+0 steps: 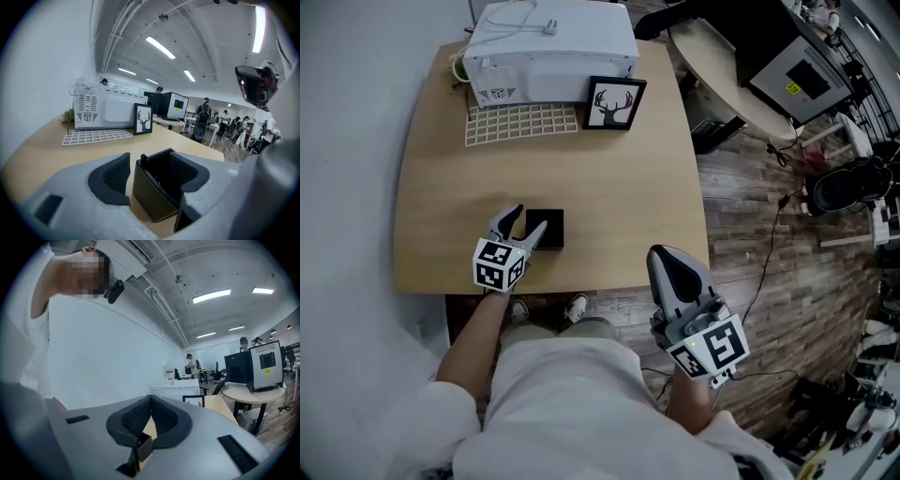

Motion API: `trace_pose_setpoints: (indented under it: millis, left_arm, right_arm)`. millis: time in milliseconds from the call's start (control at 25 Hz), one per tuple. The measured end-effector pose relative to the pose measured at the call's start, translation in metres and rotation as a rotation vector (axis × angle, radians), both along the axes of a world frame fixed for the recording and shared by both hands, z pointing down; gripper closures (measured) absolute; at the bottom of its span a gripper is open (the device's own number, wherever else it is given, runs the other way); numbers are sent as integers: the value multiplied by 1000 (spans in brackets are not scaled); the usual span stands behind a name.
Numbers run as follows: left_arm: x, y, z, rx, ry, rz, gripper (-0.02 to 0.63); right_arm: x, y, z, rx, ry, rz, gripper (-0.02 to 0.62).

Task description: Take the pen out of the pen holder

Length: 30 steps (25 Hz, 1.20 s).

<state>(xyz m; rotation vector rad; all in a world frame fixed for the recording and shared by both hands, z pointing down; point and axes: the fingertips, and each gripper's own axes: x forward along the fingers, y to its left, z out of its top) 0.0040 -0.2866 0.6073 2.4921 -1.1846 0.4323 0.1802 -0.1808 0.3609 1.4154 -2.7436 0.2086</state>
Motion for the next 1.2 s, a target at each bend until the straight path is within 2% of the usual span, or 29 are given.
trace_pose_setpoints:
  millis: [120, 400, 680, 1040, 1200]
  left_arm:
    - [-3, 0, 0, 19, -54, -31, 436]
    - [-4, 2, -1, 45, -93, -68, 463]
    - [-1, 4, -7, 79, -117, -67, 488]
    - [11, 9, -5, 55, -106, -23, 494]
    - [18, 9, -1, 24, -139, 2, 500]
  right_arm:
    - [6, 4, 1, 0, -22, -18, 592]
    - [26, 5, 3, 12, -48, -7, 592]
    - [31, 1, 9, 4, -74, -16, 592]
    - [32, -1, 13, 1, -113, -21, 592]
    - [41, 0, 14, 1, -127, 0, 592]
